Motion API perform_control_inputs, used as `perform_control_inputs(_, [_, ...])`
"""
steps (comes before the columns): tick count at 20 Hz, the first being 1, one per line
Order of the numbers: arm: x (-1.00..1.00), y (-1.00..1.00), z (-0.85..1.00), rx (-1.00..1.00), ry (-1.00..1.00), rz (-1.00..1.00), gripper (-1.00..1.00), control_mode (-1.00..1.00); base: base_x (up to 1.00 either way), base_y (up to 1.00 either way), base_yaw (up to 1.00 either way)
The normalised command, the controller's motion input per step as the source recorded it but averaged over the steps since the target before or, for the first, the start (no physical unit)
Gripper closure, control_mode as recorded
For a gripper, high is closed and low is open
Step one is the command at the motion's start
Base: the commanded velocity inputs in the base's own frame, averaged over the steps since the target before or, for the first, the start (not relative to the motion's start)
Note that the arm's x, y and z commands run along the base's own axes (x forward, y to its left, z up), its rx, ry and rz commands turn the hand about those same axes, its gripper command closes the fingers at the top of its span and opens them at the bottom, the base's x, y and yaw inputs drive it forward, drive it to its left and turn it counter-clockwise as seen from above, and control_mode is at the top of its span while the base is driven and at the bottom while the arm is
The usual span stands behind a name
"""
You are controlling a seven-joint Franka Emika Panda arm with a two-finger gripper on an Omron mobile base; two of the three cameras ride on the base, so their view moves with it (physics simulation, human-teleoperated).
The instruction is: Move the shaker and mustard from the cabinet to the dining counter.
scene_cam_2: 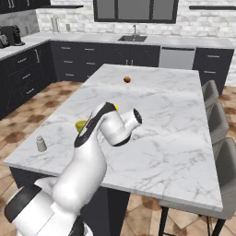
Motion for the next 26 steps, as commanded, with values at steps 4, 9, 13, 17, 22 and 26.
perform_control_inputs(4, [0.49, -0.03, -0.43, 0.0, 0.0, 0.3, 1.0, -1.0, 0.0, 0.0, 0.0])
perform_control_inputs(9, [0.29, -0.04, -0.31, 0.12, 0.0, 0.16, 1.0, -1.0, 0.0, 0.0, 0.0])
perform_control_inputs(13, [0.05, -0.02, -0.27, 0.1, 0.0, 0.04, 1.0, -1.0, 0.0, 0.0, 0.0])
perform_control_inputs(17, [0.0, 0.0, -0.24, 0.0, -0.03, 0.0, 1.0, -1.0, 0.0, 0.0, 0.0])
perform_control_inputs(22, [0.0, 0.0, -0.07, 0.0, -0.01, -0.02, 1.0, -1.0, 0.0, 0.0, 0.0])
perform_control_inputs(26, [0.0, 0.0, -0.03, 0.0, 0.0, 0.0, 1.0, -1.0, 0.0, 0.0, 0.0])
